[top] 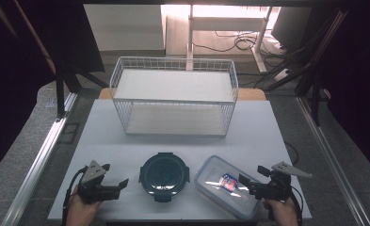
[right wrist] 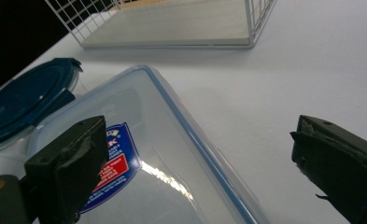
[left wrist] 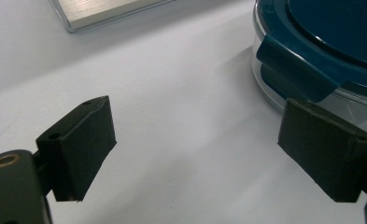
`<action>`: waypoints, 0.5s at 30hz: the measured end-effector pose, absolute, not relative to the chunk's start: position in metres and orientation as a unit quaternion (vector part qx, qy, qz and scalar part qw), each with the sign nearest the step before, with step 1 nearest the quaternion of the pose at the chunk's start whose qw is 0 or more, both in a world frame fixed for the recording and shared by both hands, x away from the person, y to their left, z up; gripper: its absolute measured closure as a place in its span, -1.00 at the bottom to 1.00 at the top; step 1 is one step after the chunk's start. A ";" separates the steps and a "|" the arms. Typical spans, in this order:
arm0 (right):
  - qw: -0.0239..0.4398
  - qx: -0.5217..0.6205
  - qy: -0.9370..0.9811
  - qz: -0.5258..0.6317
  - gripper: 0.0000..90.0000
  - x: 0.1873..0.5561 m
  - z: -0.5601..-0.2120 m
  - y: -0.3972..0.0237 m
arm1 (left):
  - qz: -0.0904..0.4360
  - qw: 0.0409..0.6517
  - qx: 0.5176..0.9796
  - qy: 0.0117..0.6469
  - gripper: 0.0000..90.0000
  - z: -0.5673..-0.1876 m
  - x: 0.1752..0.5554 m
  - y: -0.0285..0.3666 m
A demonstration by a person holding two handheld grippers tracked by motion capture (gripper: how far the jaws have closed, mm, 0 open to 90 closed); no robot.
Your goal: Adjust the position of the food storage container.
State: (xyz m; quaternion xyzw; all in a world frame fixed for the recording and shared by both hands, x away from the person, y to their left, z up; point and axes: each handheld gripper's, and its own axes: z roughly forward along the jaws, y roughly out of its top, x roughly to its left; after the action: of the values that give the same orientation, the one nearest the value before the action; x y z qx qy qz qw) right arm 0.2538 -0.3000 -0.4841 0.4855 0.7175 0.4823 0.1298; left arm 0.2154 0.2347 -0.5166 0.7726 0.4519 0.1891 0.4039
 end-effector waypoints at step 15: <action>0.165 0.463 0.755 0.434 -0.97 0.254 -0.484 -0.289 | 0.144 0.441 0.763 0.451 -0.88 -0.510 0.216 0.229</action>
State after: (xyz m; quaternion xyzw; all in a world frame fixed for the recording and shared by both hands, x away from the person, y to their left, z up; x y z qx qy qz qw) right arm 0.2541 -0.2892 -0.4839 0.4626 0.7550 0.4343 0.1654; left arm 0.2157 0.2295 -0.5101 0.7627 0.4509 0.1445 0.4405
